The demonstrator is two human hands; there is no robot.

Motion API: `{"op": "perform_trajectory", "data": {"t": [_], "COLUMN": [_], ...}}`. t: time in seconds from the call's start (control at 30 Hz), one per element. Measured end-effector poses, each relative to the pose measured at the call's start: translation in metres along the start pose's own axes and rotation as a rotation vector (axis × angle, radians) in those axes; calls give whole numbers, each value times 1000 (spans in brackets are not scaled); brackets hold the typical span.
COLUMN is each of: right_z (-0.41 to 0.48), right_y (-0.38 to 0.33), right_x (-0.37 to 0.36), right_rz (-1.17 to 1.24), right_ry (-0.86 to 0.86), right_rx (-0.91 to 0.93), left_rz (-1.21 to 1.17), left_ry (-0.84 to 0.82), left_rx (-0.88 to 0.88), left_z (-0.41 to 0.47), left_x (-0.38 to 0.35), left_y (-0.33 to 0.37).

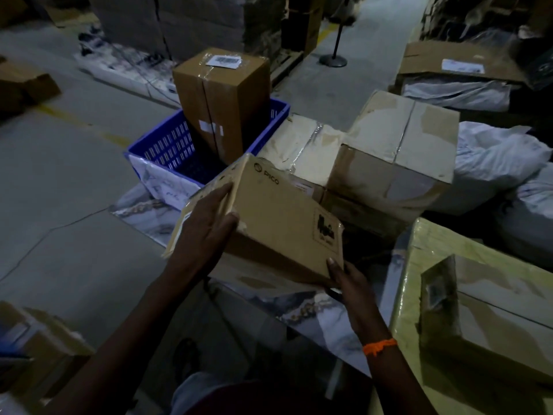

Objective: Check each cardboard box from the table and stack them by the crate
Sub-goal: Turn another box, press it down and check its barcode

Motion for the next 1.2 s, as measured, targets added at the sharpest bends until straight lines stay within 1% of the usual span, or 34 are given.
{"op": "perform_trajectory", "data": {"t": [0.1, 0.27, 0.37, 0.47, 0.53, 0.67, 0.8, 0.93, 1.03, 1.13, 1.2], "right_z": [-3, -14, -21, -26, -30, -30, -16, 2, 19, 35, 37], "right_y": [-2, -18, -31, -38, -40, -42, -39, -52, -69, -72, -74], "right_x": [1, 16, 29, 43, 49, 56, 59, 55, 49, 39, 33], "right_rz": [-4, -177, -317, -401, -437, -444, -396, -349, -331, -320, -351], "right_ry": [34, 87, 107, 143, 153, 187, 180, 131, 102, 73, 83], "right_rx": [99, 182, 226, 259, 275, 279, 231, 215, 212, 191, 217], "left_rz": [-57, -143, -180, -198, -211, -209, -186, -124, -89, -147, -189], "left_ry": [9, -20, -54, -118, -124, -82, -79, -155, -207, -276, -275], "left_rx": [55, 119, 181, 257, 288, 302, 314, 329, 303, 302, 315], "left_z": [-3, -11, -19, -33, -43, -47, -33, -14, 2, 11, 12], "left_x": [4, -6, -26, -53, -66, -74, -72, -76, -81, -88, -88], "left_y": [-8, -27, -48, -70, -78, -79, -83, -78, -64, -56, -58]}}
Point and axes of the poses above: each hand's wrist, its own z-axis towards the middle knuckle, its own x-axis out of the back of the hand, y = z × x, the point moved 10 cm from there along z, towards the middle knuckle, and after that the axes turned 13 degrees about z, right-handed, at the moved point
